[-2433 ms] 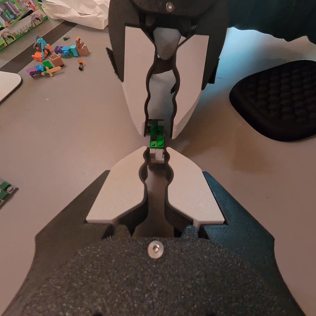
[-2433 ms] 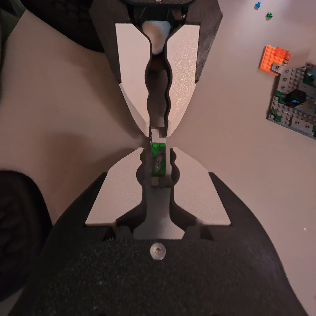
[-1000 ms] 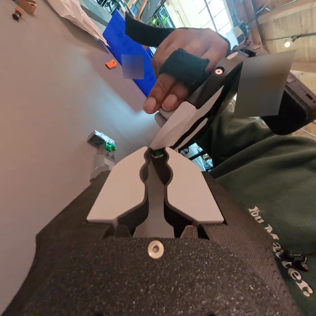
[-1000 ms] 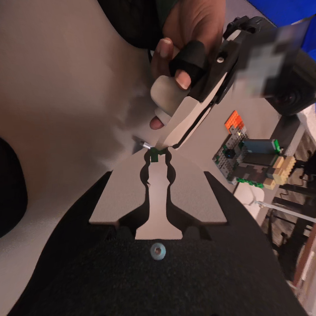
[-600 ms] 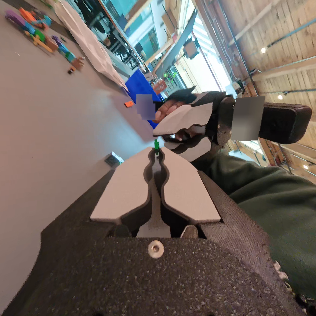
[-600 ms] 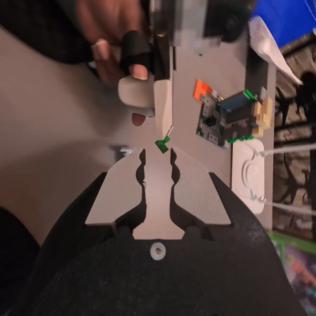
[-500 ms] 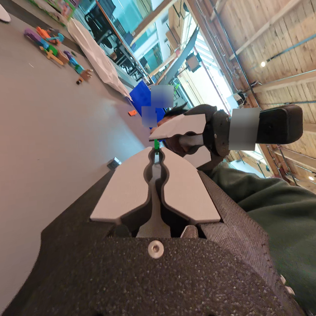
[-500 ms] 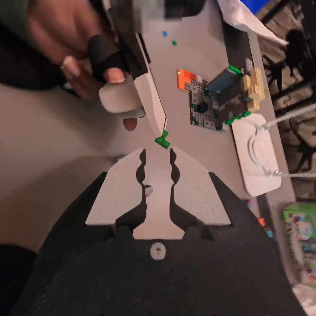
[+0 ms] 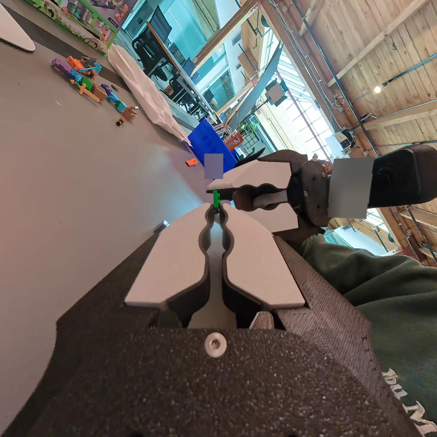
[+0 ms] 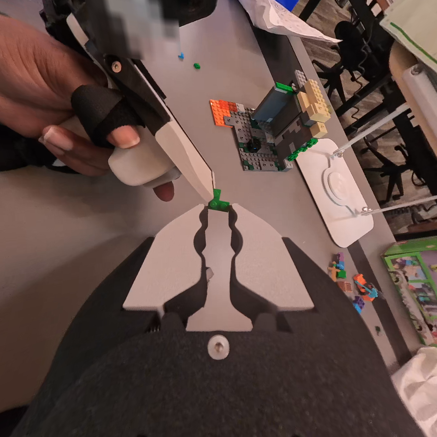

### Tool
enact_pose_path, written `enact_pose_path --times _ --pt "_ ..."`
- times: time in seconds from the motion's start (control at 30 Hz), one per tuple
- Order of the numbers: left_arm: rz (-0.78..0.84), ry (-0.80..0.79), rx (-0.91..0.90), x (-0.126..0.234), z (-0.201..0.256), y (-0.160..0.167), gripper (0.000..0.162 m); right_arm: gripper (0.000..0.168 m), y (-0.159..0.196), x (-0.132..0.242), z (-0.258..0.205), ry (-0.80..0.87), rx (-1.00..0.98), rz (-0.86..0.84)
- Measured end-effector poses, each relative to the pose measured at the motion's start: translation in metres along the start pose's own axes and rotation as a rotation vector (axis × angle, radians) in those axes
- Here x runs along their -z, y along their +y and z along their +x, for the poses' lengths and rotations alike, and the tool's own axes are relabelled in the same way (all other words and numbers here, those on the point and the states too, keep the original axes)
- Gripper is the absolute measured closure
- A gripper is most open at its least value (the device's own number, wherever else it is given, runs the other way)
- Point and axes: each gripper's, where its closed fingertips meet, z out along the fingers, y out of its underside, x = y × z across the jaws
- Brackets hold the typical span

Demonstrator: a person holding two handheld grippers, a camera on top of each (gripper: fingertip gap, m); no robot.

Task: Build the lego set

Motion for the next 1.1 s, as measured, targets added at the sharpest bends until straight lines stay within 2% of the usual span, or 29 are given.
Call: enact_pose_path --times 0.27,0.4,0.63,1.1 --pt "-0.071 -0.031 -0.128 0.000 0.001 0.006 0.153 0.152 0.006 0.007 0.001 -0.157 0.259 -0.006" --pt "-0.090 -0.091 -0.244 0.004 -0.004 0.004 0.152 0.152 0.018 0.010 -0.003 -0.312 0.351 -0.018" --pt "-0.126 -0.142 -0.338 0.010 -0.013 0.005 0.153 0.152 0.039 0.005 -0.017 -0.529 0.375 -0.047" --pt "-0.161 -0.139 -0.359 0.010 -0.016 0.011 0.154 0.152 0.060 -0.008 -0.039 -0.666 0.362 -0.096"
